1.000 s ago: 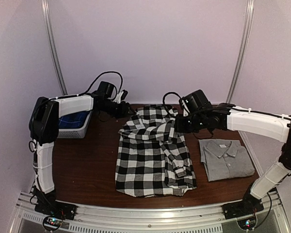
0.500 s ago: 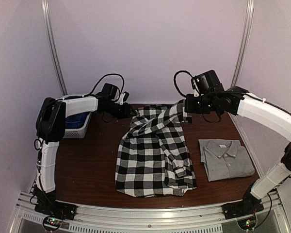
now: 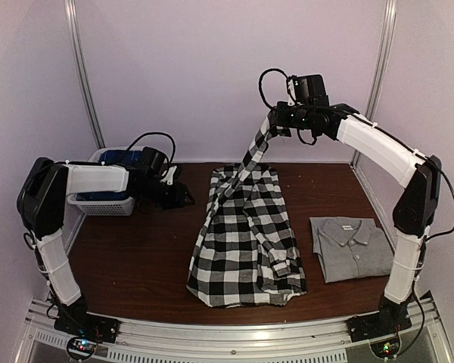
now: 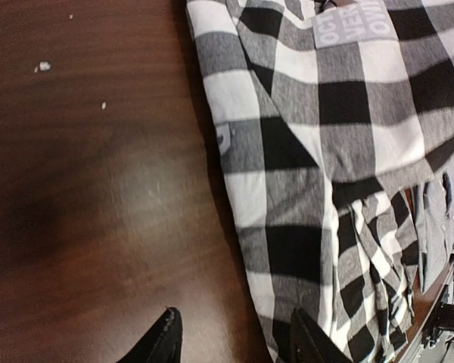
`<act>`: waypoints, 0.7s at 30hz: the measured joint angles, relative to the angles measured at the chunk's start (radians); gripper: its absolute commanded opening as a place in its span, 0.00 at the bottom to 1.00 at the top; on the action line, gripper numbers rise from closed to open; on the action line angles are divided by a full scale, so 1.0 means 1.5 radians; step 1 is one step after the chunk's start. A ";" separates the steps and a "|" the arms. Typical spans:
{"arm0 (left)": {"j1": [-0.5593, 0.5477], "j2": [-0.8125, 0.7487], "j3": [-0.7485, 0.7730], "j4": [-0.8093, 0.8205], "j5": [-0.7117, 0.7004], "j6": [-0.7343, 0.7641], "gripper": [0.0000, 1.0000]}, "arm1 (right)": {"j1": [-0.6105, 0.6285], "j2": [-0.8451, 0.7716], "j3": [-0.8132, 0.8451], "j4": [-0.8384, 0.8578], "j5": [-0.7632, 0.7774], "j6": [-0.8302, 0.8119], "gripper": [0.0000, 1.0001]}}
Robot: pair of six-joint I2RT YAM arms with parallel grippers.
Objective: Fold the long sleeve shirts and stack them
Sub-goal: Pick up the shirt from the center of the board.
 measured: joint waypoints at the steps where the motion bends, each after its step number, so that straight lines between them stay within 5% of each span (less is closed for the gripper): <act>1: -0.002 -0.022 -0.028 0.003 0.002 -0.003 0.50 | -0.002 0.016 0.018 0.005 -0.002 -0.008 0.00; 11: -0.169 -0.202 -0.242 0.027 0.009 -0.064 0.51 | -0.008 0.063 0.055 0.045 -0.046 -0.039 0.00; 21: -0.232 -0.299 -0.349 0.019 -0.051 -0.155 0.46 | -0.008 0.063 0.059 0.067 -0.079 -0.050 0.00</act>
